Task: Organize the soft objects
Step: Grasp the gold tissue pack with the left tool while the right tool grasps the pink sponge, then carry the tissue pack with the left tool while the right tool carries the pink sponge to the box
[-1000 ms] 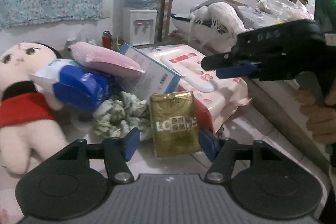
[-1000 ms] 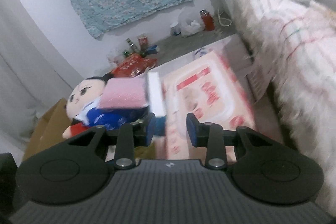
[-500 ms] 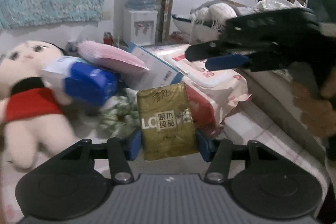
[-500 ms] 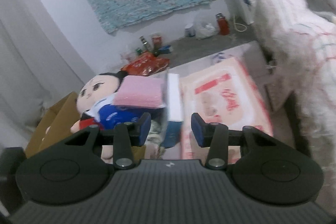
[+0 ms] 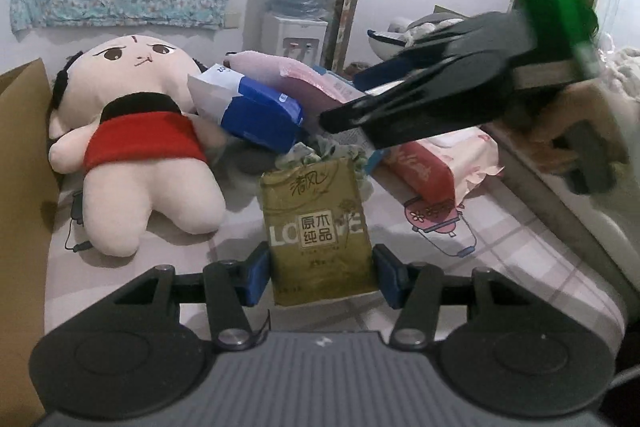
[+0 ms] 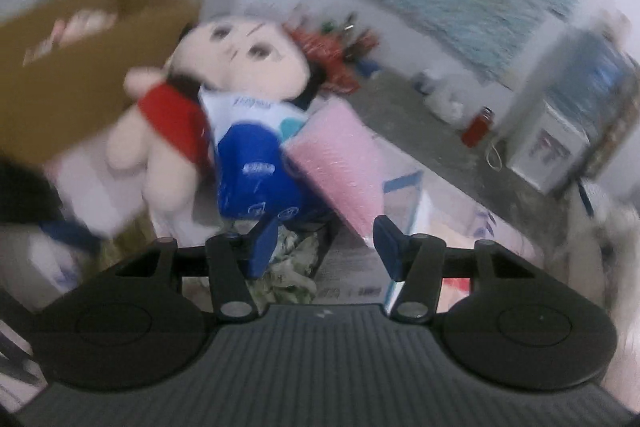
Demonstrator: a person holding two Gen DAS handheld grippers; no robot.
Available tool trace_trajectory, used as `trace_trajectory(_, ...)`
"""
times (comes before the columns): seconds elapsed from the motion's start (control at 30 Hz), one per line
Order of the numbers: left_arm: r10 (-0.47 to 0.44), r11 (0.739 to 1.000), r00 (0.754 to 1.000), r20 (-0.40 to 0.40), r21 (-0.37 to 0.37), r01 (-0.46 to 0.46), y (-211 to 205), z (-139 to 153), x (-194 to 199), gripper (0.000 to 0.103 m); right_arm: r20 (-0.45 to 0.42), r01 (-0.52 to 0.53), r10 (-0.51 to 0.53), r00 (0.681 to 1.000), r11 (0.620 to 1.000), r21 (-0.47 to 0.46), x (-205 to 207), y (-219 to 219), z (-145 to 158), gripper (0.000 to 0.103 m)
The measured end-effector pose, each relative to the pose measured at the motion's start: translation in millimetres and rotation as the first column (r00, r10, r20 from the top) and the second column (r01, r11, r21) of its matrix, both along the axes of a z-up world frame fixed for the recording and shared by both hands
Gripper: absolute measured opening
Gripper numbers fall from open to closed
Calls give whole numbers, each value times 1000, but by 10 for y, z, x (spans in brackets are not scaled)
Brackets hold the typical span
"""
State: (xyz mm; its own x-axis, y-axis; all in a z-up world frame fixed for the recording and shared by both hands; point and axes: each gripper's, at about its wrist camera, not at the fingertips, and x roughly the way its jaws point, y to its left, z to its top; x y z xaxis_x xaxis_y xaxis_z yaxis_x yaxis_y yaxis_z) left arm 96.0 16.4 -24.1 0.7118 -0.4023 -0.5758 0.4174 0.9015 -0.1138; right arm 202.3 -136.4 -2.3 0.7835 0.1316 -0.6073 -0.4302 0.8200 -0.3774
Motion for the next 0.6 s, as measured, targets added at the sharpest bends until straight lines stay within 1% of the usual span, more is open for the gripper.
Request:
trace_trajectory(0.03,-2,1000,1000,3,-5,2,7,7,-13,55,30,4,-3,1000,999,-35,49,30,-20,52)
trace_trajectory(0.1,-10,1000,1000,13,-1,10,20,20,-40,55,65,8,-4,998,998,-64,129,53,-47,52)
trace_trajectory(0.17,-17,1000,1000,17,-1,17,27,25,-50,55,58,-15,21,998,995,-103,232,105,-59,52)
trace_trajectory(0.23,-27,1000,1000,12,-11,27,29,34,-39,55,53,-50,60,997,983,-176,300,193,-114,52)
trace_trajectory(0.3,-35,999,999,12,-15,35,48,38,-53,56,59,-85,102,993,966,-245,303,241,-172,46)
trace_trajectory(0.33,-37,999,999,15,-15,37,62,44,-58,56,29,-97,107,994,964,-248,347,263,-183,28)
trace_trajectory(0.37,-37,999,999,16,-16,38,78,51,-56,56,13,-96,102,995,967,-235,367,268,-183,27)
trace_trajectory(0.47,-34,999,999,20,-14,35,99,67,-60,56,69,-76,94,993,972,-223,343,286,-177,26)
trace_trajectory(0.57,-27,1000,999,37,-8,27,115,90,-86,56,195,22,13,981,984,-175,204,249,-140,25)
trace_trajectory(0.6,-26,1000,999,43,-9,27,123,102,-97,56,236,51,-17,972,989,-138,137,222,-107,25)
